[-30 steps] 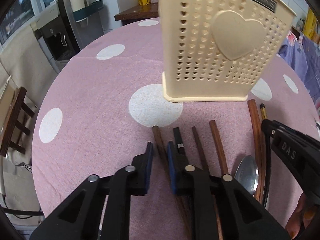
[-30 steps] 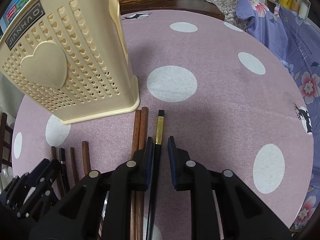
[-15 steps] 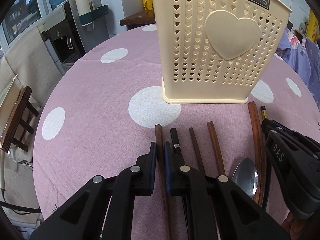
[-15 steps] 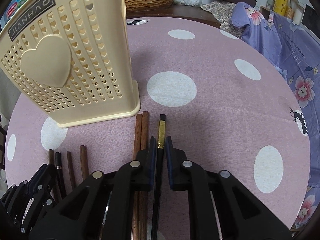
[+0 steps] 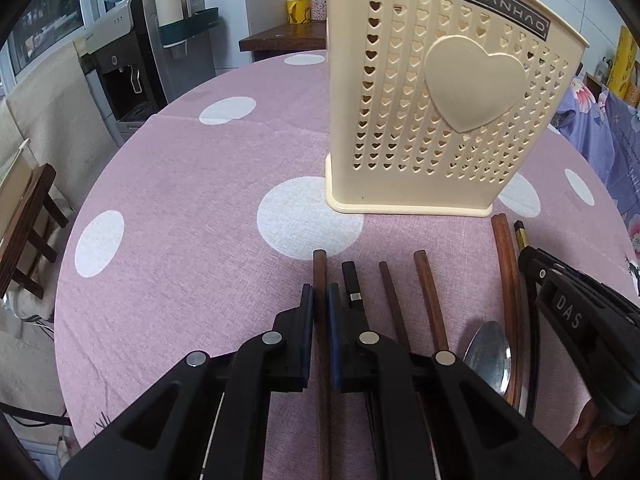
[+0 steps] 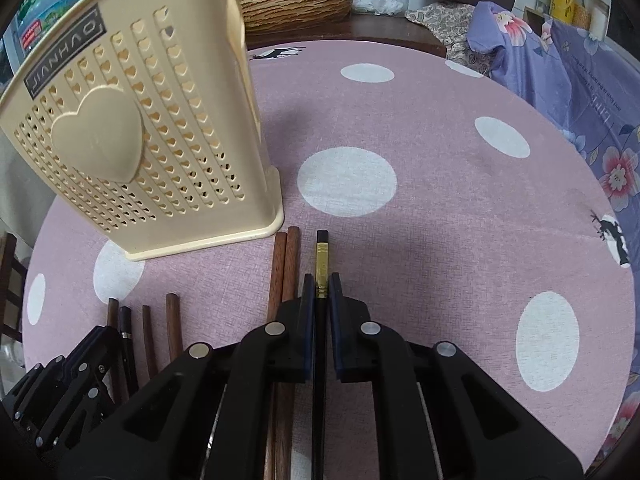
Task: Organize utensils
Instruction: 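Lift the brown chopstick with the left tool while the right tool lifts its chopsticks toward the holder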
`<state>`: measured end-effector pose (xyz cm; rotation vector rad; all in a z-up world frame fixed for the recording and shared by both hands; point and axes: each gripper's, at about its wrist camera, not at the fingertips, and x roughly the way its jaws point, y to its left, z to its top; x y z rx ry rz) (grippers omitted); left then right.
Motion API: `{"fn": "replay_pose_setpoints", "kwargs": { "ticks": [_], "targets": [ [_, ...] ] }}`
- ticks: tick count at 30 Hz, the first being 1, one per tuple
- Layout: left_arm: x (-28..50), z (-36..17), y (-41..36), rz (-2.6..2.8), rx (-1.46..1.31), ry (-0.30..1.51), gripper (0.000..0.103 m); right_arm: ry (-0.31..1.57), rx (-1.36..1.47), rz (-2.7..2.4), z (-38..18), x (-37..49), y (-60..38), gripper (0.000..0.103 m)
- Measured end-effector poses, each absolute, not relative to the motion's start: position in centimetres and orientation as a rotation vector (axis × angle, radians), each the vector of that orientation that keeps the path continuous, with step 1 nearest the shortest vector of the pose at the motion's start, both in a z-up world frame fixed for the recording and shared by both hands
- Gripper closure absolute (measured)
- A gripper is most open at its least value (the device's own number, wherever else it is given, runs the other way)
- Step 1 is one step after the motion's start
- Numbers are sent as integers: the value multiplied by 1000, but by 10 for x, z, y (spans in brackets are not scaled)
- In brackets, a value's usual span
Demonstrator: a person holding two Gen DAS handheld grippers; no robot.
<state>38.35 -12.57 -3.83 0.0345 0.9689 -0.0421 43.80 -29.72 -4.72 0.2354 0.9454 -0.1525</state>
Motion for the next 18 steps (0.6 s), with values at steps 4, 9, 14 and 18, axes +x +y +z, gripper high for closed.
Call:
{"fn": "replay_pose_setpoints", "kwargs": {
  "ticks": [4,9,14,18],
  "targets": [
    [386,-36,-114,-72,-36,979,95,922,294,-115,-43,434,-307,95],
    [385,-22,-101,-104,-85,941,95,845,318,-36,-22,422,-317,95],
    [377,12,-89,-158,-129,863,95,762,317,77,12,407,-324,95],
    [369,43,-82,-194,-124,789,95,708,279,129,41,391,-328,95]
  ]
}}
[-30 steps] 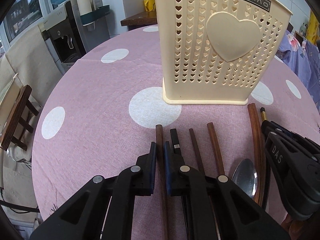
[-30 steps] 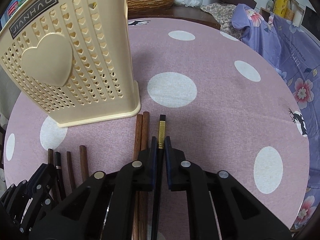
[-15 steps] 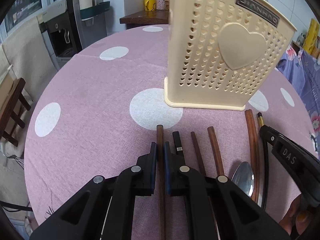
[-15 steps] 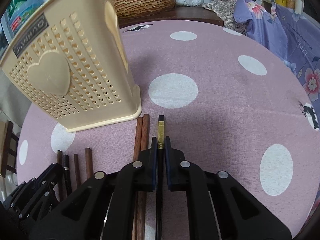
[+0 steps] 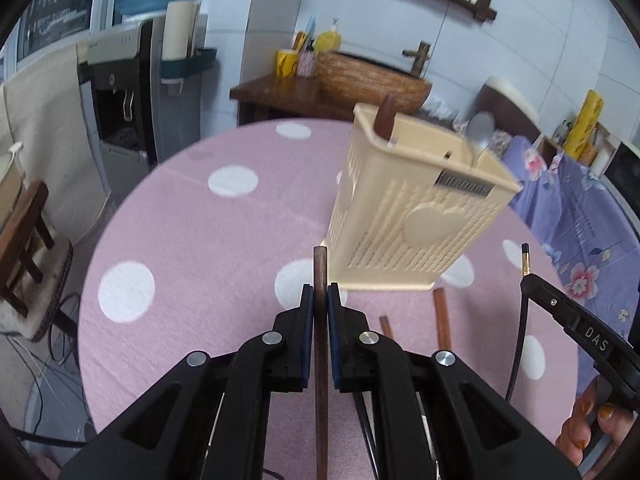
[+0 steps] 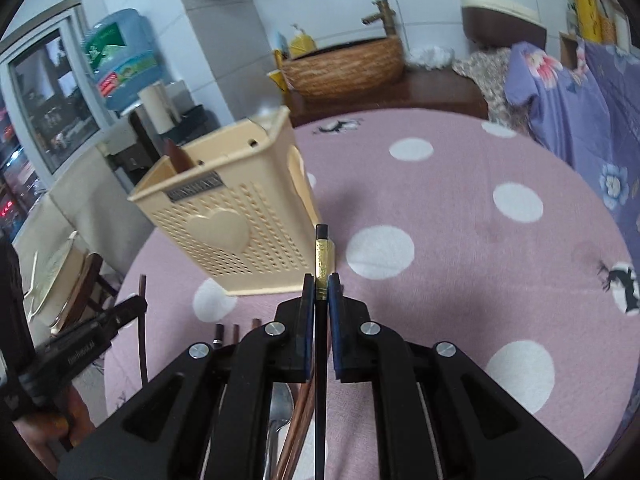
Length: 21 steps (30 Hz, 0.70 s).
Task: Organize utensils
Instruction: 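Lift the brown chopstick with the left tool while the right tool lifts its chopsticks toward the holder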
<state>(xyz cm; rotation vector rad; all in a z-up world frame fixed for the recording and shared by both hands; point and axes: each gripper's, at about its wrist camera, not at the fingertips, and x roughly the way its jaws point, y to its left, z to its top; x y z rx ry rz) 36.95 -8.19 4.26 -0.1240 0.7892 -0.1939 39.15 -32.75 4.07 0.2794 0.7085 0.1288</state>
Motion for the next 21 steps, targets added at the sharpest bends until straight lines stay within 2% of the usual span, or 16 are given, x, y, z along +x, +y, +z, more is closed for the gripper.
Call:
{"fn": "replay_pose_setpoints", "kwargs": {
  "ticks": [10,21],
  "targets": [
    [349,94,-68,-275,-101,660,95,638,219,192,93,349,-335,95],
    [340,108,-57,-306,-117,637,95,606,204,207,114,333,-339,95]
  ]
}}
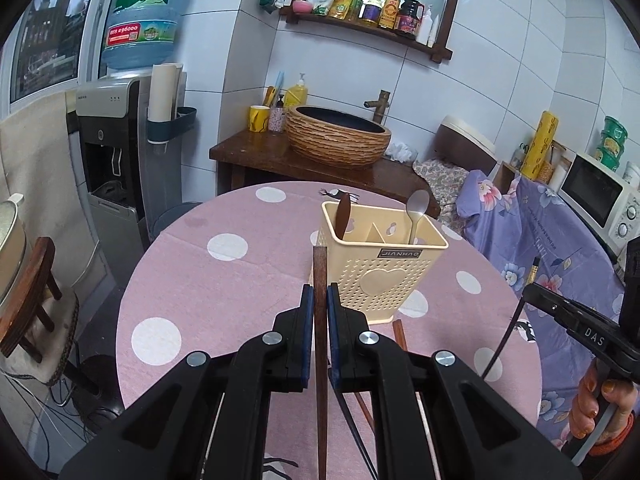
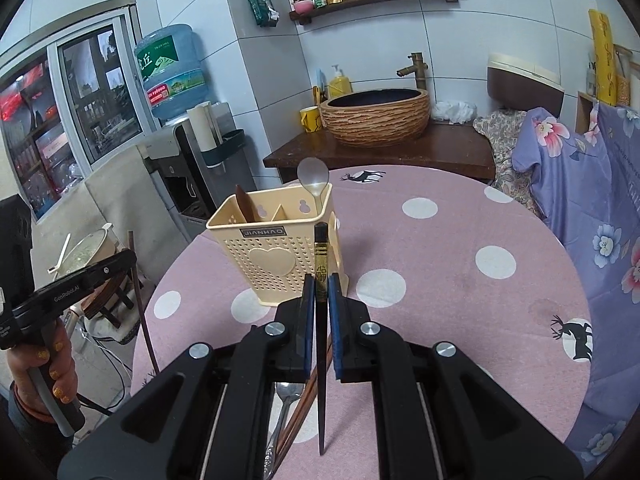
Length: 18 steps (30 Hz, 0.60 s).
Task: Organize utensils
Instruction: 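Lift the brown chopstick with the left tool while the right tool lifts its chopsticks toward the holder, then lower the chopsticks into the holder opening with both tools and release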
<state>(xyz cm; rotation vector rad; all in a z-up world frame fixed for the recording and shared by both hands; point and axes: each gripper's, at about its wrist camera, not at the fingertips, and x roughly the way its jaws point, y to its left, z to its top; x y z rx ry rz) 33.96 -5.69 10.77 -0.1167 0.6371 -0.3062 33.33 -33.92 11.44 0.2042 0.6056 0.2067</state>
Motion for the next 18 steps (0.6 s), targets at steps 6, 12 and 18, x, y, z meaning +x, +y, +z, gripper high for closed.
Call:
{"fn": "replay_pose_setpoints", "kwargs": {
  "ticks": [6,12,18],
  "targets": [
    [338,131,-53,-321,-122,598,95,580,206,211,139,335,-343,95],
    [341,170,-56,-342,-127,514,95,551,184,223,177,343,-335,95],
    [363,226,-68,-323,-145,391,95,491,148,204,232,363,-322,95]
  ]
}}
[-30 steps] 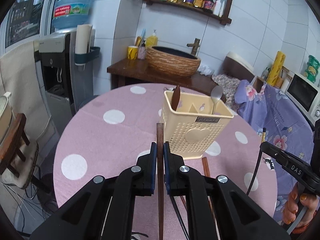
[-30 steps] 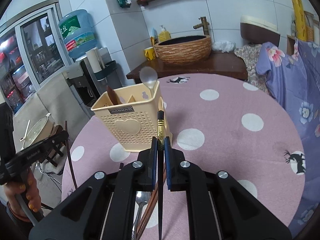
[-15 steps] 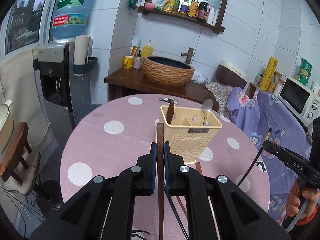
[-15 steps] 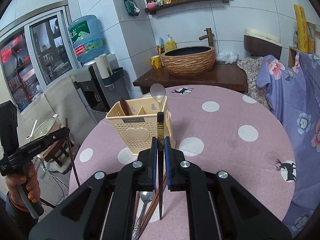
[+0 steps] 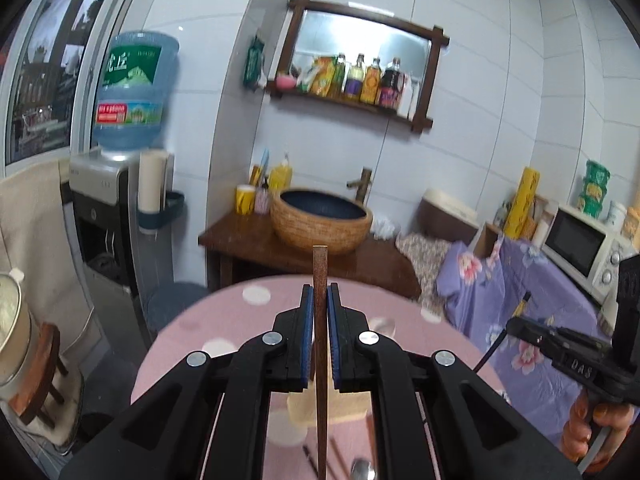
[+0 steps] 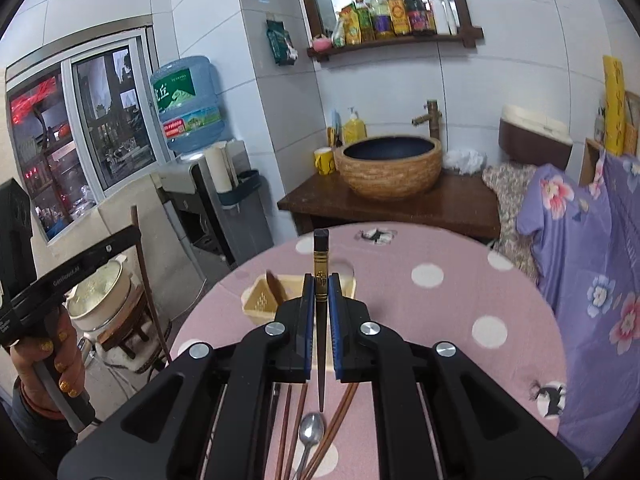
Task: Organize utensils
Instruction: 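Lower the chopsticks into the holder opening with both tools and release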
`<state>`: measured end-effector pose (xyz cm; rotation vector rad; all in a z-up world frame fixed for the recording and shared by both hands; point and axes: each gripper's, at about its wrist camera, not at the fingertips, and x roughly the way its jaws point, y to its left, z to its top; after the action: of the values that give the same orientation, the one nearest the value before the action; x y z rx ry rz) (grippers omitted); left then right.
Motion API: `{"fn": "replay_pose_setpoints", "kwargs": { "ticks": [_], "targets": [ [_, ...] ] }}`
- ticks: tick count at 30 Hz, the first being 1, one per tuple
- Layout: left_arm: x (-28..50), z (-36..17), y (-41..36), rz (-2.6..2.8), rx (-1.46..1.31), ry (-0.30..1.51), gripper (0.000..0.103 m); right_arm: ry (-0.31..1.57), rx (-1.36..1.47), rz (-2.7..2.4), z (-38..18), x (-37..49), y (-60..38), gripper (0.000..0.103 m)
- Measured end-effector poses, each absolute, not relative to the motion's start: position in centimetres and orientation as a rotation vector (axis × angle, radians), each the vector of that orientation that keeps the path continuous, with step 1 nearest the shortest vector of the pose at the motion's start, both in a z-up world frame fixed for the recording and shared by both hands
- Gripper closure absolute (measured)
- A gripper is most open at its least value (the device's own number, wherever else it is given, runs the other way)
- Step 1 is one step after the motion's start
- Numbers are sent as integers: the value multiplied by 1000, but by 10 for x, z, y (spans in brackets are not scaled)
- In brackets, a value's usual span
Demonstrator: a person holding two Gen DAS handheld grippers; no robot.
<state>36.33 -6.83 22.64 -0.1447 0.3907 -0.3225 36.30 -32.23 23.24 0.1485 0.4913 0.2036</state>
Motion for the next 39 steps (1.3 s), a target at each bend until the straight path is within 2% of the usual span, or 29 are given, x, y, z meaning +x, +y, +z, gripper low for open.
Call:
{"fn": "replay_pose_setpoints", "kwargs": {
  "ticks": [6,11,18,25,36,38,39],
  "targets": [
    [407,263,-87,-302,-195,308,95,432,158,167,281,399,-317,95],
    [436,263,-96,-254,-197,238,95,407,176,129,288,429,-319,95],
    [450,214,-109,-205,-170,206,95,457,198,112,239,459,-318,95],
    [444,174,-117,-241,-122,262,95,527,182,115,182,467,-308,95],
    [450,128,-123,-274,-101,412,95,520,128,108,154,462,-291,95],
    [449,124,-122,-271,-105,432,94,515,120,108,152,460,-290,93],
    [447,123,-119,-272,-114,437,93,513,120,110,151,458,-290,83]
  ]
}}
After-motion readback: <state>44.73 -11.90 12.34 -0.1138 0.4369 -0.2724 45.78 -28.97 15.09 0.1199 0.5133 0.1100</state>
